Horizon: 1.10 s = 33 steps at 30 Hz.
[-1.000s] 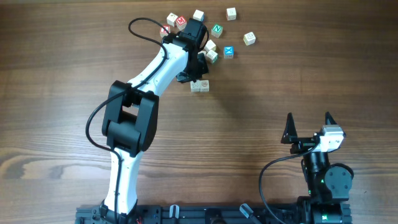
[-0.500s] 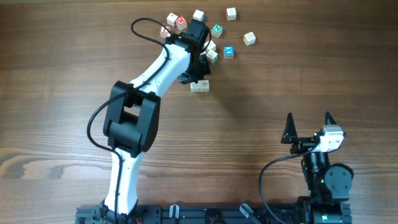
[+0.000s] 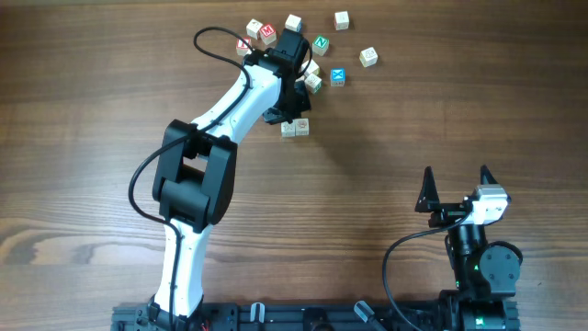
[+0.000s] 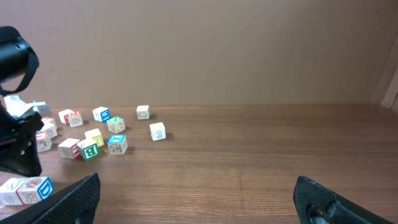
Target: Form a horizontal line
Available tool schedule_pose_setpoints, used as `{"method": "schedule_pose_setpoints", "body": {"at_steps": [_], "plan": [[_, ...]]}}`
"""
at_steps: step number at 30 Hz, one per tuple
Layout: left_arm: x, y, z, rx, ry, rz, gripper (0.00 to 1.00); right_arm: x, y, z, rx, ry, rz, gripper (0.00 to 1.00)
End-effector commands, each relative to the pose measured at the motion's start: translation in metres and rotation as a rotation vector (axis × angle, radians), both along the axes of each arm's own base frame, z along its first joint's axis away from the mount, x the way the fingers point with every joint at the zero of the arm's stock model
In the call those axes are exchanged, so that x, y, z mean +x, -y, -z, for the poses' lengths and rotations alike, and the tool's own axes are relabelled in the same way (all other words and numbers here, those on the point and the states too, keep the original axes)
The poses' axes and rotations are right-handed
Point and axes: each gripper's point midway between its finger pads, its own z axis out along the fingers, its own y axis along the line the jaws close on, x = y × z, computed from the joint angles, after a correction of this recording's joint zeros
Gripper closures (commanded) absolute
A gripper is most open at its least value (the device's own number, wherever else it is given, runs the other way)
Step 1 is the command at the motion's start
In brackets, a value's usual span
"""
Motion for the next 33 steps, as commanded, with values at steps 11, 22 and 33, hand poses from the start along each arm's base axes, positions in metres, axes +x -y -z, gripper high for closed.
{"method": "schedule_pose_setpoints", "body": {"at_steps": [11,22,33], "plan": [[0.016,-0.025,0.003,-0.038,-0.003,-0.062,0.96,-0.001,-0.002,-0.003,-0.014,0.013,-0.015,0.00],[0.008,0.007,0.001,-0.049,0.024,0.027,0.96,-0.001,-0.002,-0.003,-0.014,0.013,-0.015,0.00],[0.003,0.013,0.002,-0.045,0.015,0.041,0.96,-0.001,-0.002,-0.003,-0.014,0.013,-0.015,0.00]]}}
